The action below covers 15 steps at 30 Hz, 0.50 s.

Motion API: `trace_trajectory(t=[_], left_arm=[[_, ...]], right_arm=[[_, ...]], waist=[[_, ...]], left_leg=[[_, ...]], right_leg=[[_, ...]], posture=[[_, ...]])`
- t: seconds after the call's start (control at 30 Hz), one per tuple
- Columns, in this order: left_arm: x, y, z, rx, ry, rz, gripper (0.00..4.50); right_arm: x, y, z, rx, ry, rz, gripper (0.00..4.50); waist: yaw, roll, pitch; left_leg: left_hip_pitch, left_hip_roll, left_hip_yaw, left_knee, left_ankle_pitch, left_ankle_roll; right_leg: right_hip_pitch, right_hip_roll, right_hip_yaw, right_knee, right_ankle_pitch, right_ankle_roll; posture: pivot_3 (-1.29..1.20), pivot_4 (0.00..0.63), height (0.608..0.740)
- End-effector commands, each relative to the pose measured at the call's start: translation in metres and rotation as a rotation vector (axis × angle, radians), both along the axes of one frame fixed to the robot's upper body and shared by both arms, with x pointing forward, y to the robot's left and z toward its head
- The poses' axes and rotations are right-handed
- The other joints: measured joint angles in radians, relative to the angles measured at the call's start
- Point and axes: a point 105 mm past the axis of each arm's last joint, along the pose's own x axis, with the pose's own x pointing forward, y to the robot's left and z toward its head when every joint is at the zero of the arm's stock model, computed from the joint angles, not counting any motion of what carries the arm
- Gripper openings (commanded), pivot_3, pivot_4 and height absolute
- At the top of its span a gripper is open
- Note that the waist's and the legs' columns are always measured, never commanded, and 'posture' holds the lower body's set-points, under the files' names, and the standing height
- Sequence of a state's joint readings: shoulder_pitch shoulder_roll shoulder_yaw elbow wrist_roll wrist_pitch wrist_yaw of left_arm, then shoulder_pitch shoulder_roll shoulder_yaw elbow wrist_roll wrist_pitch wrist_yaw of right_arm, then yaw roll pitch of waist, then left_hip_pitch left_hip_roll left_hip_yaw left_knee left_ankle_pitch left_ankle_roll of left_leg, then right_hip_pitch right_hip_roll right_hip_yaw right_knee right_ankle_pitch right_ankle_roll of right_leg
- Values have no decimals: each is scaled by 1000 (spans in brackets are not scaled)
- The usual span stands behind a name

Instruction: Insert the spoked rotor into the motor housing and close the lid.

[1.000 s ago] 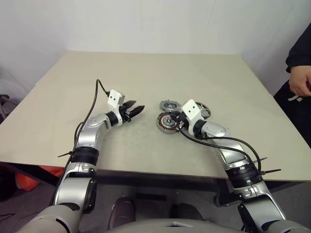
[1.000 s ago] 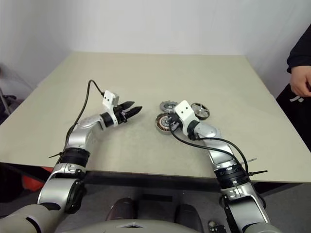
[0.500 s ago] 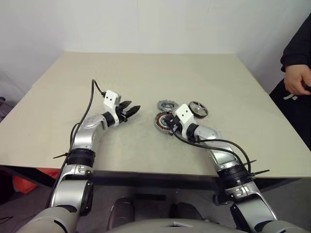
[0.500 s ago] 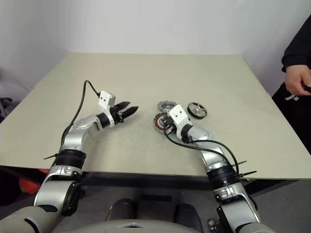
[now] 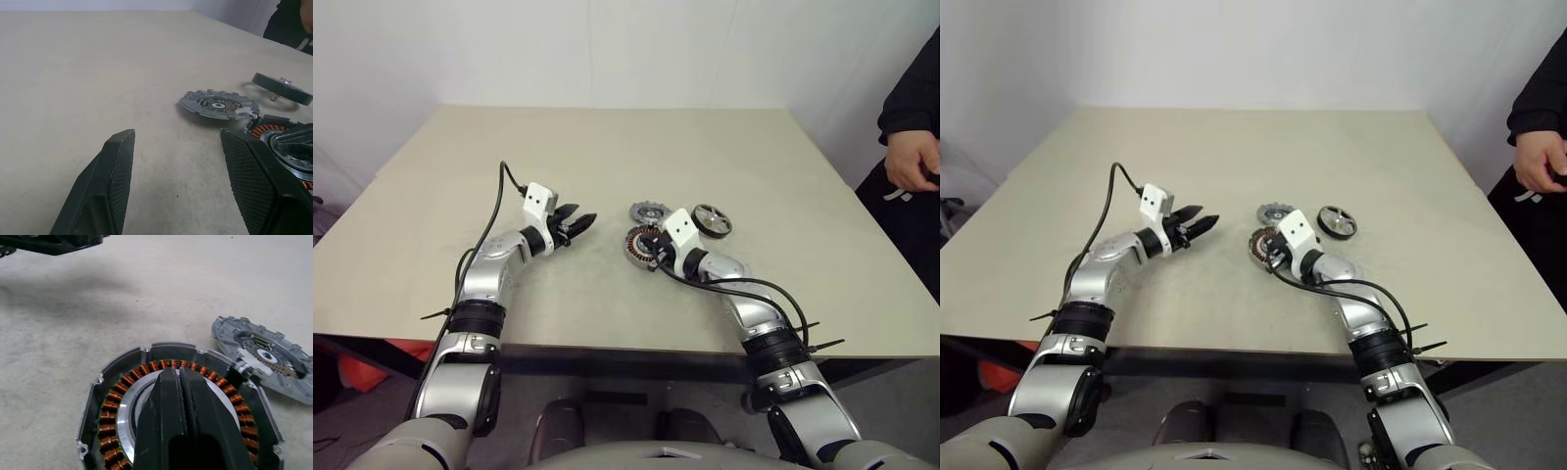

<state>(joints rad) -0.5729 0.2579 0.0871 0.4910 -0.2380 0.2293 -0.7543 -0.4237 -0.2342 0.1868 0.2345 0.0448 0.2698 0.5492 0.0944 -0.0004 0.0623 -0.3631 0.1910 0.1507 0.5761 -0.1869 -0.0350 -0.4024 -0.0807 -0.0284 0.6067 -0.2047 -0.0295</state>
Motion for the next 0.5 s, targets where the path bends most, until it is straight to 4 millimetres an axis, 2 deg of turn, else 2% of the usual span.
trace_trajectory(t=[0.03,0.3,0.4,0.5], left_arm=[[1,1,15,0,-63,-2,2938],[1,-2,12,2,-55,-8,2938],[1,-3,11,2,-52,-11,2938],[1,-5,8,3,-46,-15,2938]], right_arm=[[5,-4,11,10,-26,-15,18],[6,-15,43,93,-85,-38,18],[10,-33,49,121,-86,-116,18],[14,-54,45,123,-73,-203,18]], waist=[[0,0,0],[1,0,0],[1,0,0],[2,0,0]], left_leg=[[0,0,0,0,0,0],[-1,0,0,0,0,0],[-1,0,0,0,0,0],[-1,0,0,0,0,0]], right_leg=[[0,0,0,0,0,0],[-1,0,0,0,0,0],[-1,0,0,0,0,0],[-1,0,0,0,0,0]], posture=[[0,0,740],[0,0,740],[0,0,740],[0,0,740]])
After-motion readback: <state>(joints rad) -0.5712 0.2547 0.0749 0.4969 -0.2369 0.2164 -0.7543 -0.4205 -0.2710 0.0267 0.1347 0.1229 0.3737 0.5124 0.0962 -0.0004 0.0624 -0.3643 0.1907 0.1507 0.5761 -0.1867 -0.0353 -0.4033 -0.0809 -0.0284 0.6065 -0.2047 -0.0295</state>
